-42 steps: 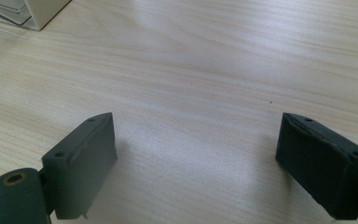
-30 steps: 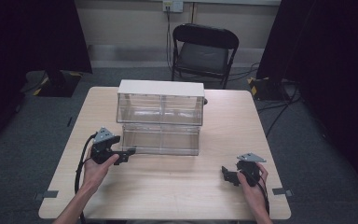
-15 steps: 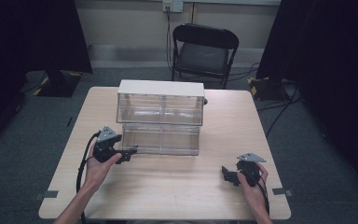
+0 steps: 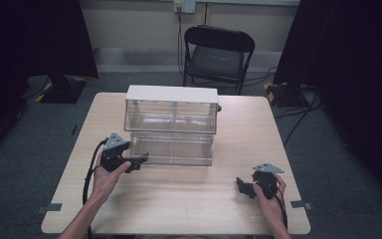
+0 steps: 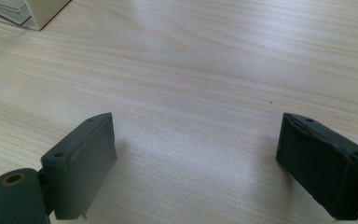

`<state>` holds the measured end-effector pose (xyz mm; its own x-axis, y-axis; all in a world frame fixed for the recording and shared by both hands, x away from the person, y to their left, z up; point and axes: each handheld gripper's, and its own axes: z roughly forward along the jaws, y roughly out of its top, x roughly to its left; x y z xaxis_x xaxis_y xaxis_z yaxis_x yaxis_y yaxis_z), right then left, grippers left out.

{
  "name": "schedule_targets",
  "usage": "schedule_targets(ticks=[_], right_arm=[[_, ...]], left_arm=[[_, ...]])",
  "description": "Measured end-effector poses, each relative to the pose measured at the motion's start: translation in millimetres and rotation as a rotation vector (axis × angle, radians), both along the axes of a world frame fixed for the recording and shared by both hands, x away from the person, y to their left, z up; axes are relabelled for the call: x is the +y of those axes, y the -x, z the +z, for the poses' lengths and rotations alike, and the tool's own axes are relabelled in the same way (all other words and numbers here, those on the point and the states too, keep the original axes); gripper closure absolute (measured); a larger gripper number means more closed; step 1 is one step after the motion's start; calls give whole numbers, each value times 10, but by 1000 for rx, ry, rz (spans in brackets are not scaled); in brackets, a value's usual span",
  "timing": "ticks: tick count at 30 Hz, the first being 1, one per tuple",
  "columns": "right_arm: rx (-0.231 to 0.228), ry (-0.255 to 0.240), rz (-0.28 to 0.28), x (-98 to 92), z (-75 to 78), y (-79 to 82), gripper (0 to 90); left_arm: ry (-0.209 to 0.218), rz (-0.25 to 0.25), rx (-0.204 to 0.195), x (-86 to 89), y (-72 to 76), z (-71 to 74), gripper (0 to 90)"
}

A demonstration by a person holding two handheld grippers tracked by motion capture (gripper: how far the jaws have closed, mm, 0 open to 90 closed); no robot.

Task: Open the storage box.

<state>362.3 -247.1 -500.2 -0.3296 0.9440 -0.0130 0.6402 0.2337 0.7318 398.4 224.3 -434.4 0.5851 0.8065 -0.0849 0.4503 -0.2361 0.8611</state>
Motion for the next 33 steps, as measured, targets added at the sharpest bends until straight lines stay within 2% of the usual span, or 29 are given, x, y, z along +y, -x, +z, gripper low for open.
schedule_targets(ticks=[6, 8, 10, 12, 30, 32, 33], right_arm=[[0, 0, 0, 0, 0, 0, 110], [0, 0, 0, 0, 0, 0, 110], [0, 0, -1, 0, 0, 0, 110], [1, -1, -1, 1, 0, 0, 110], [0, 0, 0, 0, 0, 0, 111], [0, 0, 0, 0, 0, 0, 110], [0, 0, 0, 0, 0, 0, 110]], left_arm=[[9, -1, -1, -4, -7, 3, 150], [28, 6, -3, -12, -7, 4, 150], [8, 1, -6, -9, -12, 11, 151], [8, -7, -2, -19, -19, 14, 152], [13, 0, 1, -18, -37, 68, 130], [28, 10, -9, -13, -31, 82, 137], [23, 10, -12, -3, -33, 90, 143]])
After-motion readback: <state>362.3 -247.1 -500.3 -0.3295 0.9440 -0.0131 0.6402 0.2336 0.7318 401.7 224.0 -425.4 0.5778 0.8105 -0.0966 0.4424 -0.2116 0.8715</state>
